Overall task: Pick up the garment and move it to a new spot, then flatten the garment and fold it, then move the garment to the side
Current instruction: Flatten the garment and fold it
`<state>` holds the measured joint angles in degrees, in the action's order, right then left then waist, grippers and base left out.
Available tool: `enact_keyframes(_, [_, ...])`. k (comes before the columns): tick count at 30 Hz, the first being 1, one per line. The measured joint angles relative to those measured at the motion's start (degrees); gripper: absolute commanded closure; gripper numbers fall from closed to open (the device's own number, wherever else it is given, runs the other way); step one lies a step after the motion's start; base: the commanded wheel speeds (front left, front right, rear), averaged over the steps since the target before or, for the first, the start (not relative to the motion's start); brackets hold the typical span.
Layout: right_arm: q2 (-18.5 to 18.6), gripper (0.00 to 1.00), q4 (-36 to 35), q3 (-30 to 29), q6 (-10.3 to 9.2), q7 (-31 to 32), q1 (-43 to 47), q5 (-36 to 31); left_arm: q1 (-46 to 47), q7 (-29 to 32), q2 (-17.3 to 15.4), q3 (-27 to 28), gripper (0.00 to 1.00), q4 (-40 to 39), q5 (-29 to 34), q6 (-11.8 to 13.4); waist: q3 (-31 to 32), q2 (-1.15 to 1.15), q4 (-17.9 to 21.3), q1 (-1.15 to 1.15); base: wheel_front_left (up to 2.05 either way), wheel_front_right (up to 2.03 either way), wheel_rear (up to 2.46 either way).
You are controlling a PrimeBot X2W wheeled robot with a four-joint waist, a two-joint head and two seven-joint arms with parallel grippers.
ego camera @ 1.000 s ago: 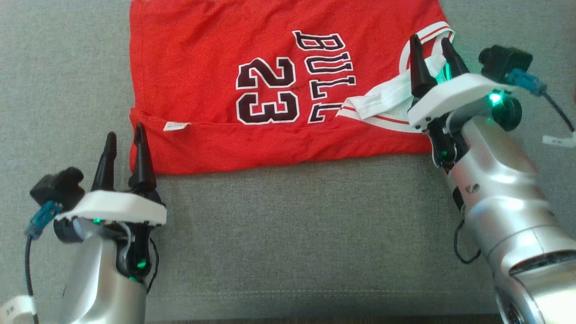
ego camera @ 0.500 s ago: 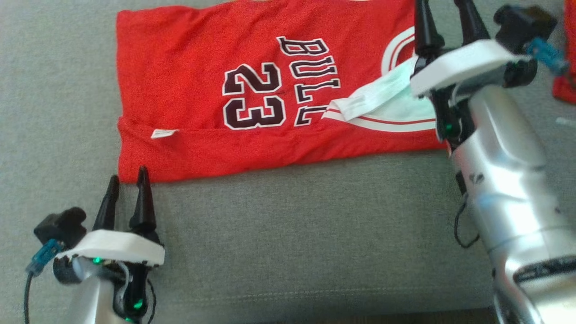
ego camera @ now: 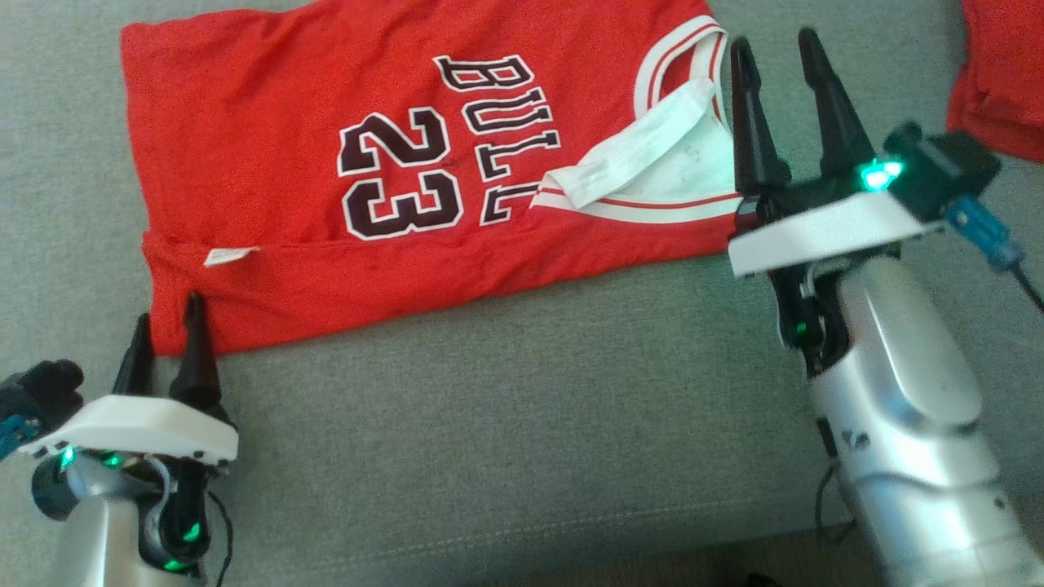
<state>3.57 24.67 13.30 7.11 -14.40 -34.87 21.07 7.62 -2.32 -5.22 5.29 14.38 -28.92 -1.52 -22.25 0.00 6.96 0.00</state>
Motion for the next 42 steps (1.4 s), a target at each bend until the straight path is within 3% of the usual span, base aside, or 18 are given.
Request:
enact_keyframes(3, [0.01,0.00,-2.68,-0.11,0.00,-0.02,3.22,-0.49,0.00,1.76,-0.25,0.40,0.03,-0.62,0.00,0.76,-0.17,0.00,0.75,0.00,0.00,0.00,0.00])
enact_keyframes(4, [0.00,0.00,-3.47,-0.15,0.00,-0.07,4.23,-0.53,-0.07,2.31,-0.32,0.46,0.18,-0.87,-0.02,1.15,-0.14,0.00,0.91,0.00,0.00,0.00,0.00])
enact_keyframes(5, [-0.01,0.00,-3.98,-0.25,0.00,-0.07,5.12,-0.88,-0.17,2.98,-0.44,0.53,0.47,-1.10,-0.18,1.49,-0.04,0.00,1.00,0.00,0.00,0.00,0.00])
enact_keyframes(6, [-0.01,0.00,-4.26,-0.40,0.00,-0.07,5.99,-1.34,-0.32,3.72,-0.55,0.52,0.54,-1.26,-0.33,1.63,0.11,0.00,1.06,0.00,0.00,0.00,0.00])
enact_keyframes(8, [-0.03,0.00,-4.64,-1.01,0.00,0.41,8.69,-2.82,-1.08,5.79,-0.67,0.11,0.58,-2.49,-0.48,1.99,0.70,0.00,1.06,0.00,0.00,0.00,0.00])
enact_keyframes(12, [-0.08,0.00,-4.63,-1.65,0.00,2.09,11.36,-3.18,-2.94,7.00,-0.73,-0.67,0.52,-4.17,-0.49,2.10,1.23,0.00,0.93,0.00,0.00,0.00,0.00])
enact_keyframes(13, [-0.09,0.00,-4.52,-1.98,0.00,2.59,12.09,-3.48,-3.53,7.45,-0.70,-0.83,0.55,-4.77,-0.49,2.11,1.37,0.00,0.87,0.00,0.00,0.00,0.00])
enact_keyframes(16, [-0.10,0.00,-2.91,-3.03,0.00,4.21,12.92,-4.14,-4.59,8.29,-0.69,-1.09,1.00,-5.53,-0.51,2.12,1.70,0.00,0.65,0.00,0.00,0.00,0.00])
enact_keyframes(21, [-0.13,0.00,2.45,-2.82,0.00,7.42,12.79,-4.34,-4.98,8.25,-0.48,-1.94,1.00,-5.44,-1.09,2.04,2.19,0.00,0.33,0.00,0.00,0.00,0.00])
enact_keyframes(39, [-0.14,0.00,19.75,-5.27,0.00,6.82,5.28,-4.53,-5.09,5.23,0.03,-3.65,1.00,-7.03,-1.08,1.51,3.66,0.00,-2.80,0.00,0.00,0.00,0.00])
enact_keyframes(40, [-0.09,0.09,20.20,-4.55,0.00,6.83,4.83,-3.54,-5.10,5.21,0.03,-3.82,1.00,-7.16,-1.08,1.51,3.75,0.00,-2.89,0.00,0.00,0.00,0.00])
enact_keyframes(41, [-0.05,0.40,20.49,-3.85,0.00,6.82,4.58,-2.40,-5.11,5.13,0.04,-4.05,1.00,-7.36,-1.08,1.51,3.84,0.00,-2.96,0.00,0.00,0.00,0.00])
enact_keyframes(42, [-0.05,0.64,20.71,-3.09,0.00,6.81,4.45,-1.42,-5.12,4.94,0.05,-4.22,1.00,-7.51,-1.08,1.51,3.94,0.00,-2.98,0.00,0.00,0.00,0.00])
